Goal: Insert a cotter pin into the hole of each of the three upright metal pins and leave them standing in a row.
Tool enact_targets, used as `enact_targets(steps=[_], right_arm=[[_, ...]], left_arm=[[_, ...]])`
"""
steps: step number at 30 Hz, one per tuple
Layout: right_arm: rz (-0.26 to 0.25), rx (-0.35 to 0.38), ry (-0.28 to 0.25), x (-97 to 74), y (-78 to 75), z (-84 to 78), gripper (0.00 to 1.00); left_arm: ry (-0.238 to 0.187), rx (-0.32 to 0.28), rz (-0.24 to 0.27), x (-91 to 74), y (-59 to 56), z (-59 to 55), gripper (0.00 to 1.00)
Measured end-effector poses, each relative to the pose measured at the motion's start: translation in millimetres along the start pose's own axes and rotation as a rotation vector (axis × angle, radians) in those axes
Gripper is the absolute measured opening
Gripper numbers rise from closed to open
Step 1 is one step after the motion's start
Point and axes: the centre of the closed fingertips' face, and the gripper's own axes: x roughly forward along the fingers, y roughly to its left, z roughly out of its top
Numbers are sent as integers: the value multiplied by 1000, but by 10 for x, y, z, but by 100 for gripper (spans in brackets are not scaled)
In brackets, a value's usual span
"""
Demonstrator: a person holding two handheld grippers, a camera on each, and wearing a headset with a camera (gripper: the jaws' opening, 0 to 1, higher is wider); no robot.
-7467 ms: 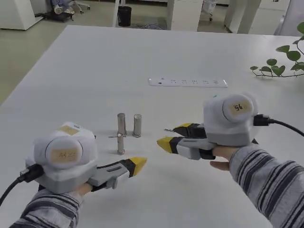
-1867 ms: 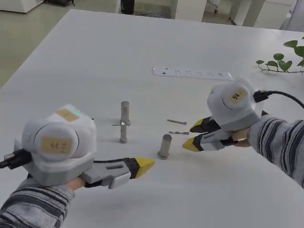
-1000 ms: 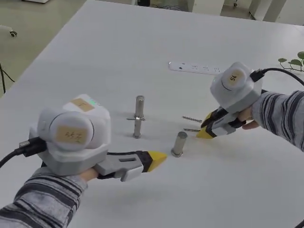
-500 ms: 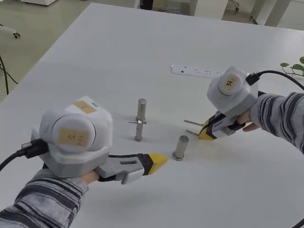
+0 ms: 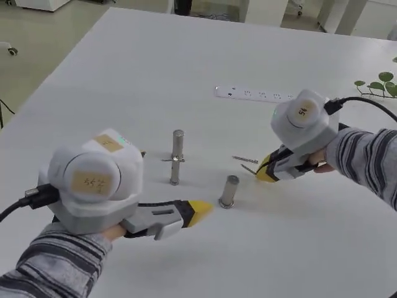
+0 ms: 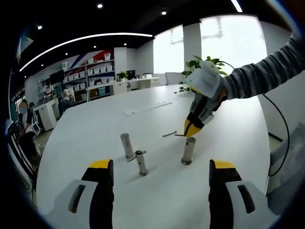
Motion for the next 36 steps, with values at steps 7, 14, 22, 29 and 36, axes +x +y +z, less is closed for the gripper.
enact_targets(steps=[7, 14, 22, 29, 36], right_arm=[[-17, -31, -33, -128, 97, -33, 0], [-20, -99, -52, -231, 281, -46, 0], [-14, -178, -79, -322, 506, -8, 0], [-14, -257, -104, -406, 684, 48, 0], [-17, -330, -125, -455, 842, 111, 0]], left_arm=[[13, 8, -10, 14, -58, -18, 76], [9, -22, -37, 41, -139, -2, 71], [17, -69, -84, 58, -269, 22, 61], [37, -117, -116, 83, -379, -6, 56], [47, -169, -154, 102, -533, -40, 47]])
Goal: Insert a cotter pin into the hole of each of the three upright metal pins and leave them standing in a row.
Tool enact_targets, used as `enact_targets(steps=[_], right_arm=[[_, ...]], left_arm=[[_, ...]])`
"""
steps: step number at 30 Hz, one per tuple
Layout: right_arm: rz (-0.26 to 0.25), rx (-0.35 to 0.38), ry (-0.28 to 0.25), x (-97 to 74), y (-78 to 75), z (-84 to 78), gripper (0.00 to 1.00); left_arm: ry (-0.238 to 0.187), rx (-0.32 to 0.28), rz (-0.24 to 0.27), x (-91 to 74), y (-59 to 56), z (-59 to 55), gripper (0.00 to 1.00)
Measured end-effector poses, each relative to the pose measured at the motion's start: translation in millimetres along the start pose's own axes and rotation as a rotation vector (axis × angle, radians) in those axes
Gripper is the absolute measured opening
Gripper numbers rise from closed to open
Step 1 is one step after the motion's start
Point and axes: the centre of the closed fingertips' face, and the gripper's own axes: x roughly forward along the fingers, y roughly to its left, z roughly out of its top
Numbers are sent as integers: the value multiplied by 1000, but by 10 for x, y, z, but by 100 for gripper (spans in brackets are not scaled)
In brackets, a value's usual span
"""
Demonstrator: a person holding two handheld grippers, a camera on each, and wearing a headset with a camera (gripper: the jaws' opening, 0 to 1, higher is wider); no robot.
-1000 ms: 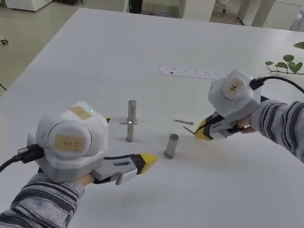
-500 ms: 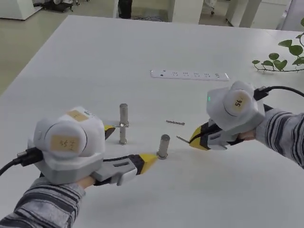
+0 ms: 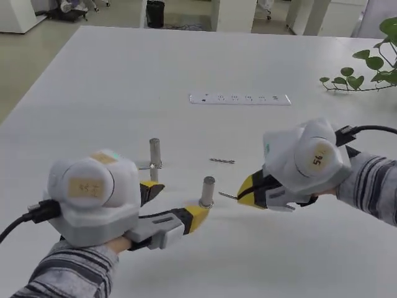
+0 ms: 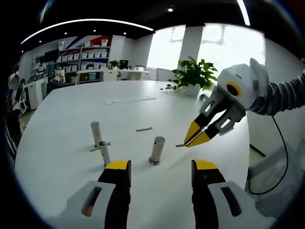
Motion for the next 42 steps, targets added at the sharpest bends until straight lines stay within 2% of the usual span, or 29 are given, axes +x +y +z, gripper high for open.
enact_targets(steps=[4, 6, 15, 22, 26, 32, 42], right_arm=[[2, -47, -15, -15, 70, 83, 0], [6, -82, -17, -20, 116, 130, 0], [4, -147, -49, -50, 198, 321, 0], [8, -173, -72, -71, 232, 419, 0], [2, -181, -80, -77, 237, 454, 0], [-2, -188, -87, -88, 236, 483, 0], [-9, -187, -96, -97, 233, 516, 0]], left_arm=[[-24, -88, -46, 19, -122, 13, 40], [-22, -141, -62, 27, -158, -2, 36], [-53, -282, -119, 34, -257, 12, 24], [-72, -336, -137, 24, -298, 38, 14], [-75, -356, -143, 22, -307, 39, 12], [-72, -354, -138, 23, -305, 32, 10], [-93, -390, -182, 7, -365, 78, 0]])
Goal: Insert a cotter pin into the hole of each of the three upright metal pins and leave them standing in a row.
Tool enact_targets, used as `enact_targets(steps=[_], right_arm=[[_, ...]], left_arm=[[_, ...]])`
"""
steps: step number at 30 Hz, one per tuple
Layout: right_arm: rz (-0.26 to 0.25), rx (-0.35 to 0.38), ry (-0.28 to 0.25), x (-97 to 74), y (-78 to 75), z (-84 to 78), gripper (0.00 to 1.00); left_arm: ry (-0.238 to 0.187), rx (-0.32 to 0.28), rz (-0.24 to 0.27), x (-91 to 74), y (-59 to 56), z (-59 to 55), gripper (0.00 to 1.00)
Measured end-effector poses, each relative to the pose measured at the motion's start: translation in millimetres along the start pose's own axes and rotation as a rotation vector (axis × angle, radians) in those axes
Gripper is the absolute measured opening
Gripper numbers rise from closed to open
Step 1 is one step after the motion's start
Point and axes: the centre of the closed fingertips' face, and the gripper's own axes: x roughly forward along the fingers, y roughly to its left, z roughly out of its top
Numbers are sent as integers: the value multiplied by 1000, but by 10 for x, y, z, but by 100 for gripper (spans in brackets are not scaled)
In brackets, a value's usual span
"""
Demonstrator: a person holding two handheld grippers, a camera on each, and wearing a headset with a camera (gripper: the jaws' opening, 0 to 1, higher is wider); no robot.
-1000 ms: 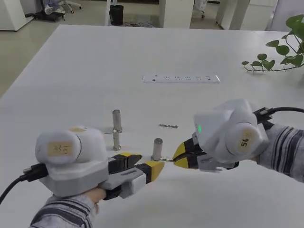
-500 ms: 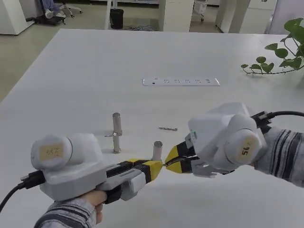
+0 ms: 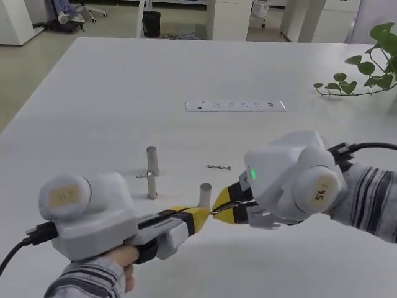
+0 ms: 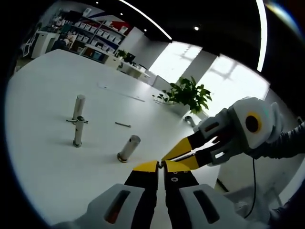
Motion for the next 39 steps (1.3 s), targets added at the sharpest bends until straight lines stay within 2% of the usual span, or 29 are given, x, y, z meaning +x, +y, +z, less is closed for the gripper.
enact_targets(steps=[7, 18, 22, 24, 27, 29, 35, 39], right_arm=[[7, -2, 4, 6, 24, -12, 0], [6, 38, 15, -18, 15, -61, 0], [19, 59, 9, -23, 31, -67, 2], [29, 69, 5, -24, 47, -66, 2], [41, 82, -2, -26, 68, -58, 2], [53, 87, -4, -26, 86, -52, 1], [78, 118, -20, -32, 137, -25, 0], [87, 128, -26, -43, 155, -3, 0]], left_arm=[[23, 29, -17, 4, -37, -44, 0], [38, 194, -51, 3, -109, -20, 0], [54, 269, -84, -2, -178, -32, 0], [70, 326, -88, -11, -183, -42, 0], [83, 378, -99, -20, -196, -43, 0], [87, 383, -108, -28, -204, -48, 0], [107, 477, -139, -71, -232, -65, 0], [118, 508, -150, -94, -241, -71, 0]])
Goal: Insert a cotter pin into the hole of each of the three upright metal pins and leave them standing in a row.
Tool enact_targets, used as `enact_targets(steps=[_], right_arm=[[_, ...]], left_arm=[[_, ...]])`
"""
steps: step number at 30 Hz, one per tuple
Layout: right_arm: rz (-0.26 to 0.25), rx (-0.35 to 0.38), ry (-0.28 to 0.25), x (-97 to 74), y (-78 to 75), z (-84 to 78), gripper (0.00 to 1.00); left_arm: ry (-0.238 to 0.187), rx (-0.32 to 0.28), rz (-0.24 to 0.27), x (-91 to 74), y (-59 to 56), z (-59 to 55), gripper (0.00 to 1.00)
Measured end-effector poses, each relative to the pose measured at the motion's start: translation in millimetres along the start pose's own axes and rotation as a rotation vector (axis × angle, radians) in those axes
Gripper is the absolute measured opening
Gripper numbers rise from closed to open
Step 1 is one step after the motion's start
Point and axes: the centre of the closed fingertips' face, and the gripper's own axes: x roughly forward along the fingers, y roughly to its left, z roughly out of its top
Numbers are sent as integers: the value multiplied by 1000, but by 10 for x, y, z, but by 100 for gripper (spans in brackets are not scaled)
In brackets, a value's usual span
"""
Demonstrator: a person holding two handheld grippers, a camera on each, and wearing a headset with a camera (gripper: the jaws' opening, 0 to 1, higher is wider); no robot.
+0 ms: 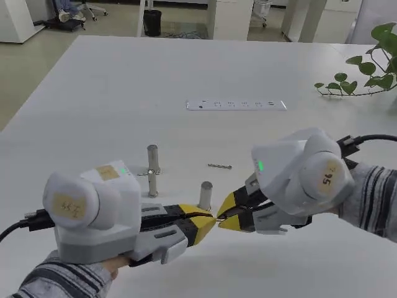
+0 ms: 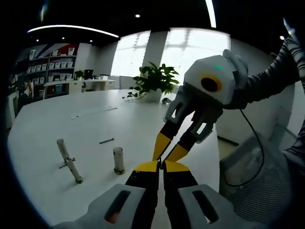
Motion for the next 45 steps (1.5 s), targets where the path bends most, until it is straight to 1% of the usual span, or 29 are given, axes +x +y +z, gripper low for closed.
enact_targets(steps=[2, 5, 8, 10, 13, 16, 18, 19, 20, 23, 24, 27, 30, 32, 37, 39, 42, 45], right_arm=[[-2, -7, 3, -5, -3, 6, 0], [-2, -19, 11, -10, -9, 4, 0], [-5, -25, 18, -13, -17, -4, 0], [-7, -29, 22, -18, -22, -11, 0], [-13, -32, 29, -32, -37, -29, 0], [-22, -30, 42, -39, -60, -69, 0], [-34, -22, 54, -43, -90, -108, 0], [-43, -16, 63, -46, -112, -133, 0], [-55, -10, 74, -50, -141, -165, 0], [-80, 8, 86, -56, -205, -212, 0], [-86, 10, 90, -56, -220, -225, 0], [-102, 8, 111, -44, -263, -282, 0], [-121, 29, 127, -25, -322, -348, 0], [-137, 37, 146, -17, -368, -401, 0], [-162, 78, 175, 9, -463, -514, 0], [-169, 83, 184, 19, -499, -550, 0], [-168, 119, 183, 35, -530, -594, 0], [-172, 131, 187, 57, -561, -632, 0]], left_arm=[[4, 11, 3, -5, 5, -3, 0], [8, 8, 11, -5, 15, -2, 0], [6, 10, 27, 6, 36, -4, 0], [15, 12, 37, 14, 53, -23, 2], [16, 18, 61, 21, 96, -40, 11], [17, 35, 86, 24, 140, -45, 14], [14, 48, 113, 25, 187, -41, 19], [11, 67, 140, 23, 231, -33, 21], [12, 75, 149, 23, 249, -38, 23], [17, 87, 181, 32, 306, -56, 26], [17, 83, 197, 33, 333, -61, 26], [8, 62, 219, 66, 383, -70, 26], [18, 77, 263, 97, 452, -86, 29], [21, 64, 274, 129, 471, -87, 29], [22, 57, 316, 213, 543, -90, 31], [31, 66, 337, 251, 583, -102, 32], [41, 77, 359, 290, 629, -123, 34], [56, 78, 375, 350, 682, -169, 34]])
